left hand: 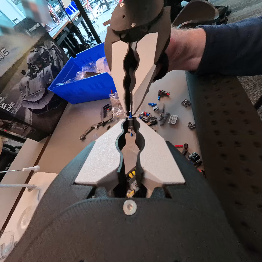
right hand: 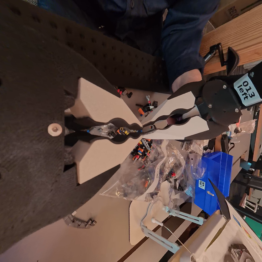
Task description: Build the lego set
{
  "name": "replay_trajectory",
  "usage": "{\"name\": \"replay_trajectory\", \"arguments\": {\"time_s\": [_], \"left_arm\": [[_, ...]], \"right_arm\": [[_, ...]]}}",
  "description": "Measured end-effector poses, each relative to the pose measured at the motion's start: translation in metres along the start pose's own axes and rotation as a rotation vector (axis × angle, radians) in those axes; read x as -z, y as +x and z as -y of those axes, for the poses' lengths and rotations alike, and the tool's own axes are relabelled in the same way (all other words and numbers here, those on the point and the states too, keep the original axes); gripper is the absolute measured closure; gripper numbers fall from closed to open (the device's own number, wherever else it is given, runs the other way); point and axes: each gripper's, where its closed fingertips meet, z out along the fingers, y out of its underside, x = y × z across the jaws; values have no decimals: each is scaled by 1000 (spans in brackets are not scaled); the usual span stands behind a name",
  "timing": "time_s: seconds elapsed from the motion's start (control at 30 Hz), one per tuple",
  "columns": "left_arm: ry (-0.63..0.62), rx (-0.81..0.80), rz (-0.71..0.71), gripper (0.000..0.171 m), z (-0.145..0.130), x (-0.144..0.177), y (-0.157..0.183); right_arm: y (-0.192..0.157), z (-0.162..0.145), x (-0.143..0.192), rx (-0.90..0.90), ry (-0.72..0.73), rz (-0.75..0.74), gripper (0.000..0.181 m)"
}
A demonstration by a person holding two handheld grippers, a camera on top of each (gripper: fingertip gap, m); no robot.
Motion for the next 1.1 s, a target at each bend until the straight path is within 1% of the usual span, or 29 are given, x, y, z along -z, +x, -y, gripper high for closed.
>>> {"name": "replay_trajectory", "arguments": {"time_s": [0.1,0.13,0.17,0.2,0.23,0.27,0.3,0.33,0.4,0.5,0.57,0.6,0.67,0.73,0.8,0.87,1.0,1.1], "left_arm": [[-27,-21,7,166,-4,-1,1],[-123,-21,47,166,-23,2,-9],[-192,-17,90,166,-44,12,-21],[-98,78,62,166,-38,24,-24],[18,148,23,167,-18,34,-25],[21,125,50,166,-10,35,-29],[23,83,58,166,-5,28,-28],[13,82,15,166,-5,18,-19],[-24,54,-1,166,-13,5,-9],[-18,72,-30,166,-18,3,-5],[-28,56,-46,167,-18,0,-1],[-54,48,-63,167,-21,-4,3],[-143,7,-85,166,-36,-14,13],[-205,-23,-108,166,-47,-23,21],[-236,-42,-121,166,-51,-28,25],[-254,-52,-138,166,-54,-32,31],[-317,-65,-157,161,-64,-39,37],[-324,-69,-175,157,-65,-44,42]], "right_arm": [[-1,-2,0,10,-13,-2,181],[1,-2,3,6,-5,-11,181],[8,2,14,-11,36,-39,181],[14,12,35,-45,131,-49,181],[20,19,54,-78,209,-56,181],[23,16,58,-91,207,-69,181],[24,10,50,-99,170,-66,181],[21,1,37,-103,113,-41,181],[20,-23,17,-105,-20,-17,181],[10,-40,9,-131,-88,63,181],[6,-52,5,-160,-146,100,181],[1,-58,2,-160,-179,125,180],[-8,-73,-2,-159,-266,164,180],[-9,-89,-6,-178,-348,165,179],[-7,-96,-7,-186,-378,156,171],[-1,-94,-7,-200,-363,130,161],[11,-91,-1,-241,-337,83,156],[26,-104,8,-274,-391,-2,162]]}}
